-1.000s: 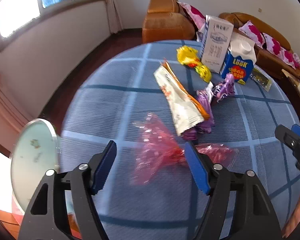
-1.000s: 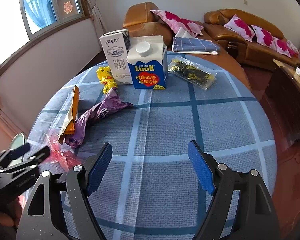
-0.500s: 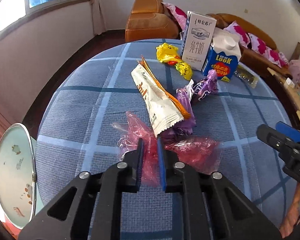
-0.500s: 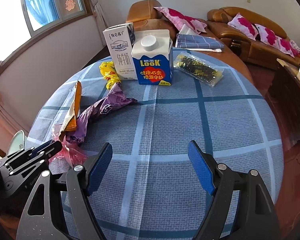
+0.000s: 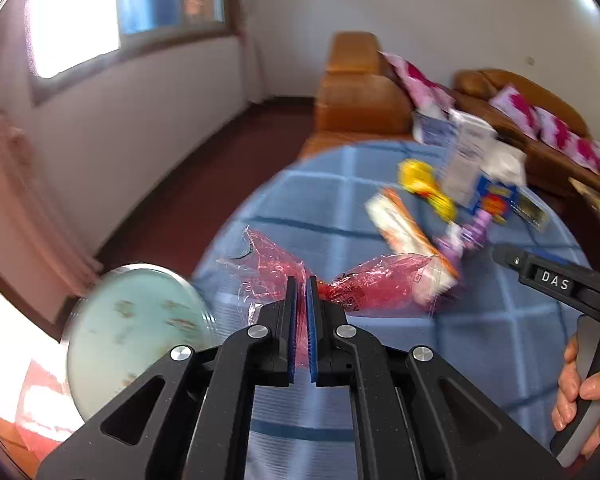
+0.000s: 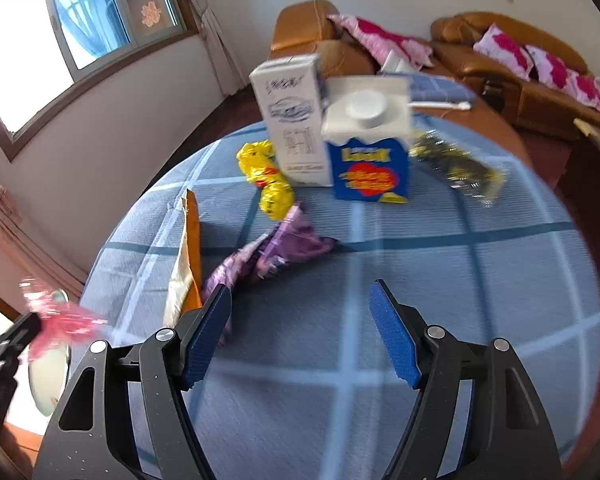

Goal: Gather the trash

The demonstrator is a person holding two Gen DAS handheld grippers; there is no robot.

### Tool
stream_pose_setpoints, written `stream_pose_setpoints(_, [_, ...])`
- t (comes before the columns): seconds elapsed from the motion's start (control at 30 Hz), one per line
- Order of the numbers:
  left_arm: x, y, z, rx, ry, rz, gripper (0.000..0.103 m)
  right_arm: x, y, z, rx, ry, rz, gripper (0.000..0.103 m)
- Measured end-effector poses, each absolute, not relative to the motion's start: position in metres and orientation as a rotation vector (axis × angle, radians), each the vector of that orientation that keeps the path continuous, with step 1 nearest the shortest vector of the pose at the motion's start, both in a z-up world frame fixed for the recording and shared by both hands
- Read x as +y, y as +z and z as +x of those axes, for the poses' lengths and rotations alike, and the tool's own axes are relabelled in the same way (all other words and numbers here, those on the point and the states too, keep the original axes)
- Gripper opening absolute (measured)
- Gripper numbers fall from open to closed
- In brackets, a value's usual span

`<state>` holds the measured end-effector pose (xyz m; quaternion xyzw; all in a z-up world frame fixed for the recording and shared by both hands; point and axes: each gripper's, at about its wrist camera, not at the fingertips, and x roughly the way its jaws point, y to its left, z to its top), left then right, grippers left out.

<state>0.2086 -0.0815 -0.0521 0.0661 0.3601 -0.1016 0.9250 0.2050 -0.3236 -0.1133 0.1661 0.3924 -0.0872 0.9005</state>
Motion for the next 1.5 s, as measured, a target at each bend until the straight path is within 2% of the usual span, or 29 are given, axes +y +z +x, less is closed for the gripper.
stream_pose_setpoints(0.2, [-0.050, -0.050, 0.223, 0.748, -0.137, 0.102, 0.004, -0.312, -0.128, 0.255, 0.878, -0.219, 0.357, 0.069])
stream_pose_setpoints(0.3, [-0.041, -0.055, 0.223, 0.762, -0.130, 0.095, 0.005, -0.315, -0.145, 0.269, 0.936, -0.203, 0.420, 0.053])
stream_pose_setpoints(0.37, [-0.040, -0.059, 0.223, 0.770, -0.132, 0.087, 0.005, -0.318, -0.148, 0.267, 0.931, -0.144, 0.476, 0.028])
stream_pose_setpoints(0.43, [-0.038, -0.062, 0.224, 0.779, -0.134, 0.080, 0.005, -0.318, -0.141, 0.262, 0.913, -0.139, 0.462, 0.020])
stream_pose_setpoints(0.5, [-0.037, -0.062, 0.222, 0.779, -0.137, 0.070, 0.005, -0.318, -0.129, 0.250, 0.872, -0.145, 0.433, 0.017])
stream_pose_setpoints(0.73, [-0.036, -0.060, 0.213, 0.770, -0.148, 0.062, 0.005, -0.321, -0.096, 0.203, 0.794, -0.144, 0.384, 0.016])
stream_pose_setpoints(0.97, [-0.026, -0.058, 0.204, 0.761, -0.132, 0.060, 0.005, -0.308, -0.095, 0.165, 0.799, -0.120, 0.377, 0.016])
stream_pose_setpoints(1.5, [-0.008, -0.057, 0.194, 0.756, -0.050, 0.099, 0.005, -0.272, -0.093, 0.154, 0.805, -0.073, 0.297, 0.016])
